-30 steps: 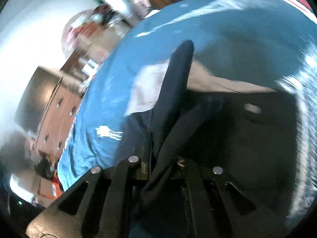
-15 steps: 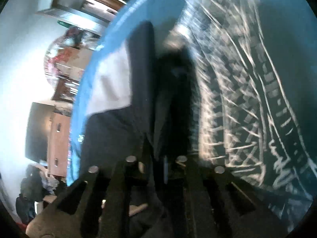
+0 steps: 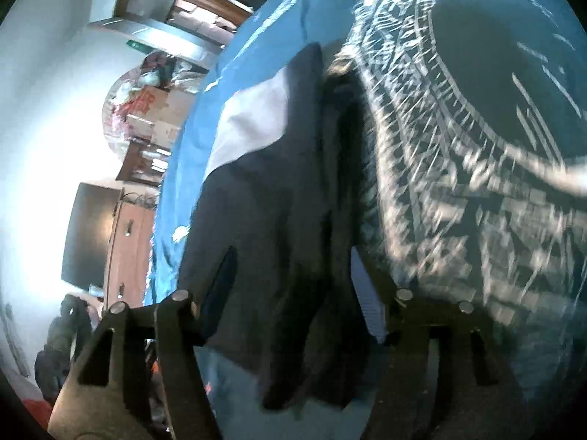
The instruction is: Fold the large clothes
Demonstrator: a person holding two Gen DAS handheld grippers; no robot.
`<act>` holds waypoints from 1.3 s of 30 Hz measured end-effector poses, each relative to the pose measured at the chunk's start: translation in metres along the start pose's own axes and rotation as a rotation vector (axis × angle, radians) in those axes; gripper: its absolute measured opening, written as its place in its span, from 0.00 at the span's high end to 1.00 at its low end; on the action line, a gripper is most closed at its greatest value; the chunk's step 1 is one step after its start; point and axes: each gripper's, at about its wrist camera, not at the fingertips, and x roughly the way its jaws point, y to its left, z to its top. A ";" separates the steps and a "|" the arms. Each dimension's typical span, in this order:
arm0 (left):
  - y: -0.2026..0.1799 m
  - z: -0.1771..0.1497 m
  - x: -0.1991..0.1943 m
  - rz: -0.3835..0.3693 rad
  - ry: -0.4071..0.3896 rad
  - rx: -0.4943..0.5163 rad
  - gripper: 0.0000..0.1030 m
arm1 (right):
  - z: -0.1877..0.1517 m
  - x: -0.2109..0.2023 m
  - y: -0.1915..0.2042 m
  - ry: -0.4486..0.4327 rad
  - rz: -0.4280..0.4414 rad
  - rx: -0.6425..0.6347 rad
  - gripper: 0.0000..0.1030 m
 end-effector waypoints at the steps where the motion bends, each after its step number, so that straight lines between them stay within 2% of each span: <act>1: 0.011 -0.004 0.004 0.011 0.023 -0.026 0.41 | -0.007 0.001 0.006 0.000 -0.024 -0.018 0.32; 4: 0.021 -0.014 0.015 0.029 0.058 -0.030 0.41 | -0.018 0.009 0.010 0.001 -0.116 -0.041 0.30; 6: 0.012 -0.010 0.028 0.004 0.082 -0.013 0.41 | -0.026 0.014 0.005 0.021 -0.134 -0.030 0.27; 9: -0.002 -0.017 0.048 0.012 0.121 0.034 0.41 | -0.034 0.019 0.001 0.034 -0.172 -0.040 0.28; 10: -0.001 -0.014 0.055 0.021 0.122 0.039 0.41 | -0.034 0.018 0.000 0.028 -0.175 -0.044 0.33; 11: 0.000 -0.014 0.064 0.046 0.128 0.041 0.41 | -0.034 0.020 0.001 0.026 -0.188 -0.058 0.45; 12: 0.004 -0.015 0.077 0.075 0.151 0.047 0.40 | -0.033 0.021 0.001 0.030 -0.186 -0.062 0.76; 13: 0.007 -0.016 0.085 0.088 0.172 0.049 0.40 | -0.031 0.022 -0.001 0.028 -0.175 -0.054 0.77; 14: 0.012 -0.016 0.090 0.104 0.189 0.057 0.45 | -0.030 0.022 0.000 0.023 -0.168 -0.055 0.78; 16: 0.020 -0.012 0.077 0.181 0.150 0.095 0.46 | -0.027 0.019 0.006 0.014 -0.153 -0.087 0.82; 19: 0.014 -0.015 0.067 0.230 0.120 0.184 0.46 | -0.032 0.019 -0.004 0.027 -0.143 -0.103 0.83; 20: 0.012 -0.021 0.072 0.221 0.143 0.205 0.45 | -0.033 0.025 -0.017 0.036 -0.145 -0.081 0.81; 21: 0.009 -0.031 0.086 0.208 0.197 0.235 0.45 | -0.035 0.030 -0.035 0.039 -0.091 -0.027 0.82; 23: 0.002 -0.039 0.090 0.226 0.177 0.271 0.46 | -0.036 0.025 -0.038 0.021 -0.062 -0.023 0.81; 25: -0.002 -0.031 0.072 0.187 0.166 0.275 0.54 | -0.037 0.016 -0.025 0.002 -0.108 -0.071 0.67; 26: -0.001 -0.030 0.064 0.165 0.163 0.266 0.57 | -0.037 0.004 -0.015 -0.020 -0.146 -0.099 0.64; 28: -0.001 -0.027 0.032 0.142 0.126 0.252 0.56 | -0.039 -0.024 0.006 -0.089 -0.198 -0.177 0.57; 30: 0.004 -0.017 -0.008 0.158 0.024 0.210 0.57 | -0.045 -0.041 0.028 -0.143 -0.250 -0.258 0.55; 31: 0.006 -0.010 -0.017 0.163 -0.008 0.187 0.56 | -0.048 -0.044 0.036 -0.163 -0.258 -0.286 0.55; 32: 0.010 0.000 -0.023 0.176 -0.050 0.154 0.55 | -0.053 -0.041 0.043 -0.165 -0.249 -0.314 0.56; 34: 0.012 0.014 -0.014 0.173 -0.077 0.123 0.53 | -0.062 -0.008 0.047 -0.083 -0.247 -0.356 0.66; 36: 0.009 0.019 0.023 0.141 -0.031 0.115 0.53 | -0.069 0.018 0.034 -0.013 -0.301 -0.369 0.75; 37: 0.004 0.011 0.060 0.088 0.093 0.127 0.51 | -0.072 0.024 0.027 -0.005 -0.329 -0.377 0.93; 38: 0.003 0.001 0.081 0.077 0.174 0.150 0.50 | -0.072 0.020 0.014 -0.011 -0.355 -0.352 1.00; 39: 0.003 -0.009 0.093 0.061 0.208 0.158 0.49 | -0.070 0.015 0.005 -0.008 -0.332 -0.322 1.00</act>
